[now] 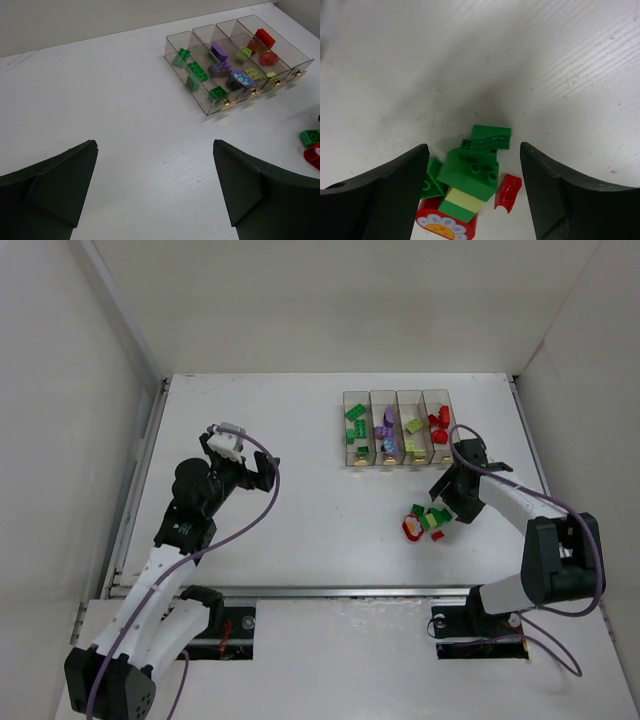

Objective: Sort the legos into containers by color

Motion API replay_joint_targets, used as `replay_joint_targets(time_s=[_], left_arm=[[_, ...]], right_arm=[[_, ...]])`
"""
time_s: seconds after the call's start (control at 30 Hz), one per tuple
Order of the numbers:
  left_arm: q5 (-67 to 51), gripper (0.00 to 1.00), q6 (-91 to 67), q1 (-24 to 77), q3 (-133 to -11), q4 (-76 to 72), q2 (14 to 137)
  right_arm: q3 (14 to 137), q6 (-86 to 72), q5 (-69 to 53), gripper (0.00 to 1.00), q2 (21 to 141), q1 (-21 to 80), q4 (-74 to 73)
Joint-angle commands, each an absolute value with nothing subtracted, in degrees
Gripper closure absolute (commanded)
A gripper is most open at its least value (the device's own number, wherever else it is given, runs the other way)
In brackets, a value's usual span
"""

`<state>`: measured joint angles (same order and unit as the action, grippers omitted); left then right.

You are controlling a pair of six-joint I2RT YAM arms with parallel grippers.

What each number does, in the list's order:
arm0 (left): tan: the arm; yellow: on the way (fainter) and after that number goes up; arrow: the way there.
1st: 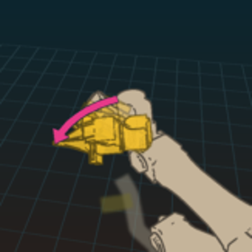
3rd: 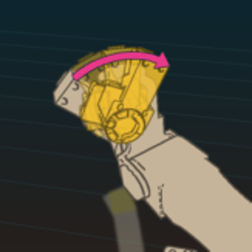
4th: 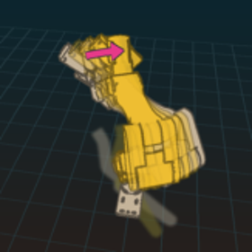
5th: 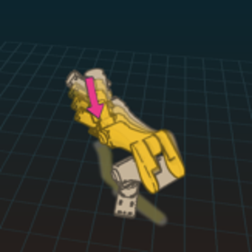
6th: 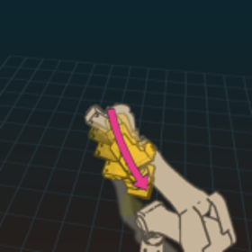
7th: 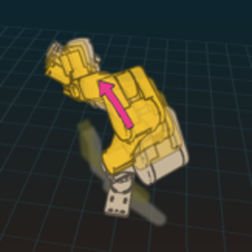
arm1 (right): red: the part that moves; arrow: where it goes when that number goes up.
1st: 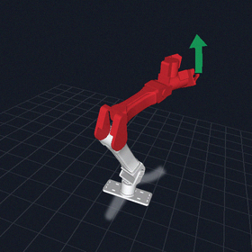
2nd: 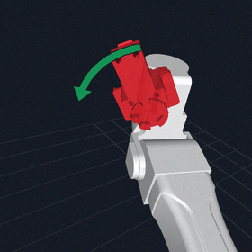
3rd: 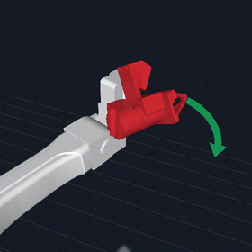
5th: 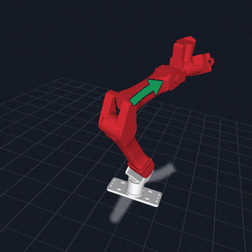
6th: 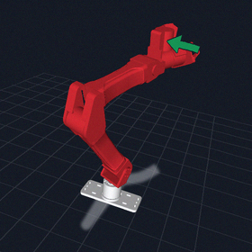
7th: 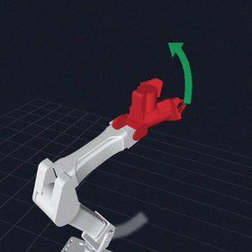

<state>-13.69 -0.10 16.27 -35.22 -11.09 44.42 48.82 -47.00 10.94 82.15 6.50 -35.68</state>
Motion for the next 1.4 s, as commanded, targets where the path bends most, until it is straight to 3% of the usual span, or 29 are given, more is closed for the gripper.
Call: replay_joint_targets(time_s=[0.0, 0.23, 0.33, 0.57, 0.73, 0.97, 1.13, 1.37], left_arm=[[-12.3, 0.00, -2.7, 16.0, -35.0, -14.5, 45.2], [-11.2, 0.00, -3.1, 16.0, -35.0, -15.0, 46.3], [-11.2, 0.00, -3.1, 16.0, -35.0, -15.0, 46.3], [-10.6, 0.00, -3.6, 15.5, -34.4, -16.1, 46.8], [-10.0, 0.00, -3.6, 14.9, -33.8, -16.1, 45.7], [-9.5, 0.00, -3.6, 14.4, -33.3, -16.1, 45.1], [-9.5, 0.00, -3.6, 14.4, -33.3, -15.6, 45.1], [-9.5, 0.00, -3.1, 14.4, -32.8, -16.7, 45.1]], right_arm=[[46.6, -50.7, 11.4, 0.21, 81.1, 5.8, -33.8], [44.8, -53.3, 15.4, 0.26, 82.9, 4.6, -32.6], [44.8, -53.3, 15.4, 0.32, 82.9, 4.6, -32.0], [44.8, -52.7, 13.0, 0.34, 83.4, 4.6, -30.3], [44.8, -52.7, 13.7, 0.55, 83.4, 4.6, -30.3], [44.8, -52.7, 13.7, 0.64, 83.4, 4.6, -29.8], [44.3, -52.7, 13.7, 0.83, 82.1, 4.6, -29.8], [50.1, -52.7, 18.1, 0.94, 77.4, 4.6, -33.7]])
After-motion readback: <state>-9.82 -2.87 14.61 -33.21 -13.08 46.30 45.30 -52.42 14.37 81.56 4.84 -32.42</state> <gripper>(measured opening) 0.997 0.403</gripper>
